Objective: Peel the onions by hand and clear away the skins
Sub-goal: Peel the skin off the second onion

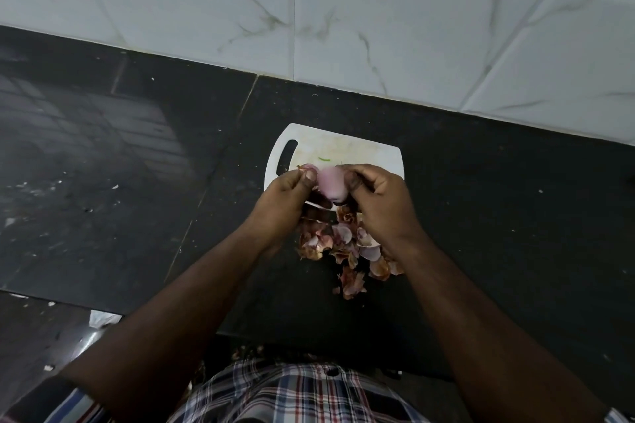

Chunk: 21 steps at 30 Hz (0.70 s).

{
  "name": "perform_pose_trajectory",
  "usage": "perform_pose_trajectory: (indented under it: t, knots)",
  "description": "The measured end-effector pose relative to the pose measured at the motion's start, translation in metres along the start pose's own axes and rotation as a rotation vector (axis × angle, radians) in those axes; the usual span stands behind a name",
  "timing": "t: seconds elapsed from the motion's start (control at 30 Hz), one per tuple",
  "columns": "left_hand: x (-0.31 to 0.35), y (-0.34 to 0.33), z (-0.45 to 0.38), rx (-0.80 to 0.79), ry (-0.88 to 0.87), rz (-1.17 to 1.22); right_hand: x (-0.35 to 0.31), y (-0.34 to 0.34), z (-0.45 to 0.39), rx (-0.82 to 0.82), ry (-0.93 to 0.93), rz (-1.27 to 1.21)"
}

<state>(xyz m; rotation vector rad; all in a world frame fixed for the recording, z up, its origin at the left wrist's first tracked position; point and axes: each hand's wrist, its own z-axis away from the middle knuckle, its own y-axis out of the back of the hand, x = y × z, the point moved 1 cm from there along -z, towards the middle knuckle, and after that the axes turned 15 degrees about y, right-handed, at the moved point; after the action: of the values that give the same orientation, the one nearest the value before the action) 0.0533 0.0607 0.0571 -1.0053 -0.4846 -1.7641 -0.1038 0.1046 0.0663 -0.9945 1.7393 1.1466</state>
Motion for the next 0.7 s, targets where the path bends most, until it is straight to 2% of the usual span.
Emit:
perform_pose_trajectory:
  t: [0.07, 0.13, 0.27, 0.33, 0.4, 0.47, 0.53, 0.7]
  knots:
    - [-0.001, -0.007, 0.005, -0.127, 0.071, 0.175, 0.004, -0.001, 0.001, 0.077, 0.005, 0.137]
    - [-0.005, -0.01, 0.007, -0.193, 0.088, 0.255, 0.006, -0.001, 0.003, 0.131, 0.007, 0.216]
    - [-0.014, -0.007, 0.008, -0.249, 0.066, 0.347, 0.003, 0.001, 0.004, 0.112, -0.03, 0.179]
    - [-0.015, -0.005, 0.007, -0.277, 0.053, 0.376, -0.004, 0.001, -0.002, 0.158, -0.009, 0.131]
    - [-0.013, -0.006, 0.008, -0.295, 0.049, 0.361, -0.019, -0.004, -0.011, 0.194, 0.04, 0.075]
    - [-0.012, -0.011, 0.01, -0.321, 0.024, 0.301, -0.037, -0.014, -0.021, 0.146, 0.056, 0.042]
    - [-0.008, -0.016, 0.015, -0.368, -0.022, 0.264, -0.053, -0.024, -0.026, 0.07, 0.016, 0.045]
    - [0.002, -0.01, 0.023, -0.445, -0.13, 0.224, -0.052, -0.027, -0.032, 0.029, -0.096, -0.005]
